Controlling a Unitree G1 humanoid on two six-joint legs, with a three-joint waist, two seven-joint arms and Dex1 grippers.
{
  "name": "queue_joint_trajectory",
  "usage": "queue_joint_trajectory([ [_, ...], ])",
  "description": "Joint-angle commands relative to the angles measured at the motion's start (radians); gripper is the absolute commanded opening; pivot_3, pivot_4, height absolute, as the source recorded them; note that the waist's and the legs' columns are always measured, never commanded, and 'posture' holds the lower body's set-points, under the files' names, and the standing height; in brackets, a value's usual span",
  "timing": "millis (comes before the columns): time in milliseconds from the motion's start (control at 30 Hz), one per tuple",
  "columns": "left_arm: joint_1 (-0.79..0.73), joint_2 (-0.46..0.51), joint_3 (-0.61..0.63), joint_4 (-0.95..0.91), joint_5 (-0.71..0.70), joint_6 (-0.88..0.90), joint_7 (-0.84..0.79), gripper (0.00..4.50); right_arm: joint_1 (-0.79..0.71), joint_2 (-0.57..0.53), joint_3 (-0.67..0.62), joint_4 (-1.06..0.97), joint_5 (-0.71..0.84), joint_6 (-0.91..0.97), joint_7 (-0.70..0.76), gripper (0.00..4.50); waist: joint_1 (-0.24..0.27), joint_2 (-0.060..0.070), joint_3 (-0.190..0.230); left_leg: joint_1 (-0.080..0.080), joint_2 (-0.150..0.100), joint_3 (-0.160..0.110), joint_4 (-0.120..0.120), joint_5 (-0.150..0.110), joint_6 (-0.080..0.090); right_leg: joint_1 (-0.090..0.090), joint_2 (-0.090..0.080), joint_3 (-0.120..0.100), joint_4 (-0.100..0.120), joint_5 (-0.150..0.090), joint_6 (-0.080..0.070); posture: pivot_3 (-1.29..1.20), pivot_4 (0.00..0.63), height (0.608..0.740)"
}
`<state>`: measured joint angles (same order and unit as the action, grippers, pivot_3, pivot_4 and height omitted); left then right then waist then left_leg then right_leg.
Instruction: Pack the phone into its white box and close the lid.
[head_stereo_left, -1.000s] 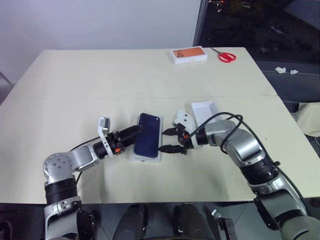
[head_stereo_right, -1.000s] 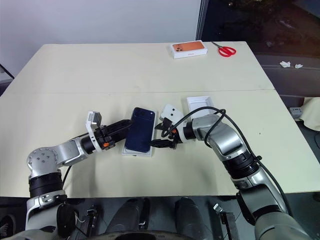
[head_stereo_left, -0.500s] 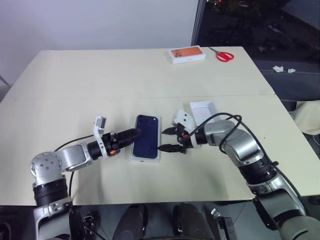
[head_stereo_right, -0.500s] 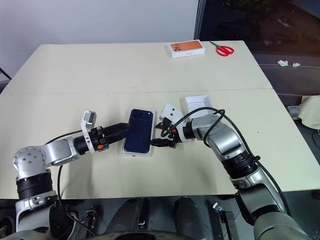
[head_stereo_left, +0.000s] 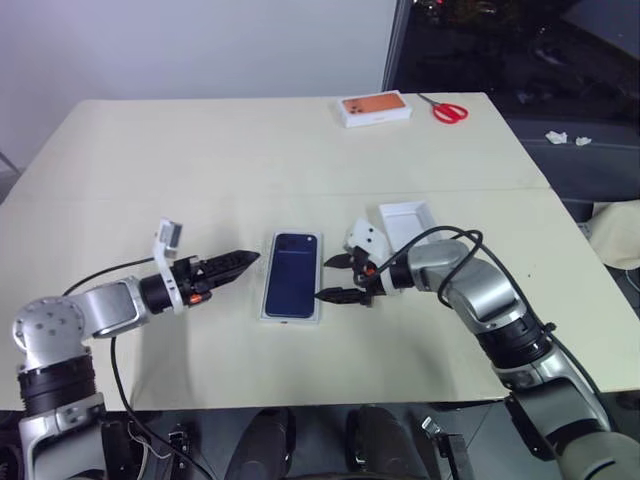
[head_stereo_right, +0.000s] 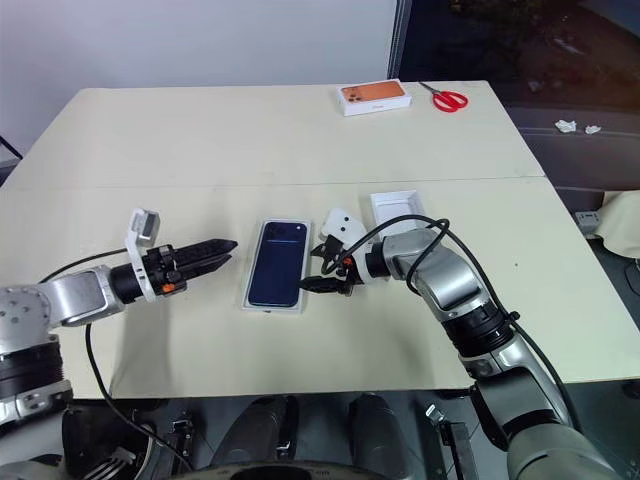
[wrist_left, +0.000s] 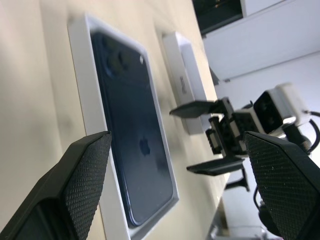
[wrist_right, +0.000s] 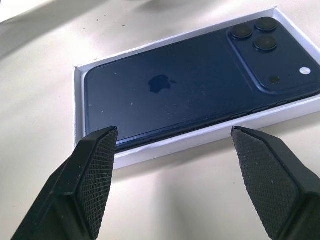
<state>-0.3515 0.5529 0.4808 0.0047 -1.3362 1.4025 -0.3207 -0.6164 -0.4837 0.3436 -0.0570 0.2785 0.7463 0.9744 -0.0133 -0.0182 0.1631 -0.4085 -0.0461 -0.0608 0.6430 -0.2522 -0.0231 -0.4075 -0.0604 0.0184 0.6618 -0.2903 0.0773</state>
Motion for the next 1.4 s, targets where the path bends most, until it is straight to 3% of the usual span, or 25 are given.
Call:
queue_joint_trajectory([
  [33,-0.003,0.016,-0.022,-0.026,0.057,-0.076,-0.042,4.46,-0.029,0.018,-0.028,-0.01,0.004,-0.033,-0.01,3.82,0.0,0.0,0.0,0.0,0.0,0.0,0.0,0.0,0.0,0.0,0.0,0.0,0.0,0.0,0.0,0.0,0.15,0.74],
  [100,-0.003,0.023,-0.044,-0.028,0.088,-0.1,-0.064,4.46,-0.034,0.024,-0.037,-0.011,0.013,-0.034,-0.012,3.82,0.0,0.0,0.0,0.0,0.0,0.0,0.0,0.0,0.0,0.0,0.0,0.0,0.0,0.0,0.0,0.0,0.15,0.74],
  [167,-0.006,0.012,-0.071,-0.036,0.118,-0.127,-0.078,4.5,-0.036,0.037,-0.047,-0.012,0.023,-0.028,-0.019,3.27,0.0,0.0,0.0,0.0,0.0,0.0,0.0,0.0,0.0,0.0,0.0,0.0,0.0,0.0,0.0,0.0,0.15,0.74],
  [267,-0.018,-0.009,-0.097,-0.032,0.144,-0.151,-0.079,3.68,-0.031,0.051,-0.05,-0.019,0.026,-0.026,-0.027,2.04,0.0,0.0,0.0,0.0,0.0,0.0,0.0,0.0,0.0,0.0,0.0,0.0,0.0,0.0,0.0,0.0,0.15,0.74],
  [367,-0.024,-0.024,-0.109,-0.029,0.16,-0.166,-0.08,2.08,-0.025,0.066,-0.05,-0.024,0.026,-0.023,-0.04,0.33,0.0,0.0,0.0,0.0,0.0,0.0,0.0,0.0,0.0,0.0,0.0,0.0,0.0,0.0,0.0,0.0,0.15,0.74],
  [400,-0.024,-0.027,-0.115,-0.029,0.168,-0.173,-0.082,1.53,-0.023,0.071,-0.049,-0.025,0.025,-0.022,-0.044,0.0,0.0,0.0,0.0,0.0,0.0,0.0,0.0,0.0,0.0,0.0,0.0,0.0,0.0,0.0,0.0,0.0,0.15,0.74],
  [500,-0.023,-0.043,-0.126,-0.033,0.17,-0.174,-0.089,0.05,-0.015,0.086,-0.04,-0.029,0.018,-0.025,-0.058,0.0,-0.001,0.0,0.0,0.0,0.0,0.0,0.0,0.0,0.0,0.0,0.0,0.0,0.0,0.0,0.0,0.0,0.15,0.74],
  [867,0.0,-0.016,-0.179,-0.033,0.301,-0.252,-0.121,0.05,-0.013,0.065,-0.034,0.007,-0.035,-0.067,-0.09,0.0,0.0,0.0,0.001,0.0,0.0,0.0,-0.001,0.0,0.0,-0.001,0.0,0.0,0.0,0.0,0.0,0.0,0.15,0.74],
  [1167,0.052,0.03,-0.244,0.013,0.436,-0.301,-0.201,0.05,0.03,0.037,0.059,0.1,-0.192,-0.228,-0.113,0.0,-0.001,0.001,0.001,0.0,0.0,0.0,-0.001,0.0,0.0,-0.001,0.0,0.0,0.0,0.0,0.0,0.0,0.15,0.74],
  [1400,0.023,-0.063,-0.297,0.057,0.463,-0.294,-0.227,0.05,0.033,0.05,0.048,0.112,-0.2,-0.246,-0.104,0.0,0.003,0.001,0.001,0.0,0.0,0.0,-0.001,0.0,0.0,0.0,0.0,0.0,0.0,0.0,0.0,0.0,0.15,0.74],
])
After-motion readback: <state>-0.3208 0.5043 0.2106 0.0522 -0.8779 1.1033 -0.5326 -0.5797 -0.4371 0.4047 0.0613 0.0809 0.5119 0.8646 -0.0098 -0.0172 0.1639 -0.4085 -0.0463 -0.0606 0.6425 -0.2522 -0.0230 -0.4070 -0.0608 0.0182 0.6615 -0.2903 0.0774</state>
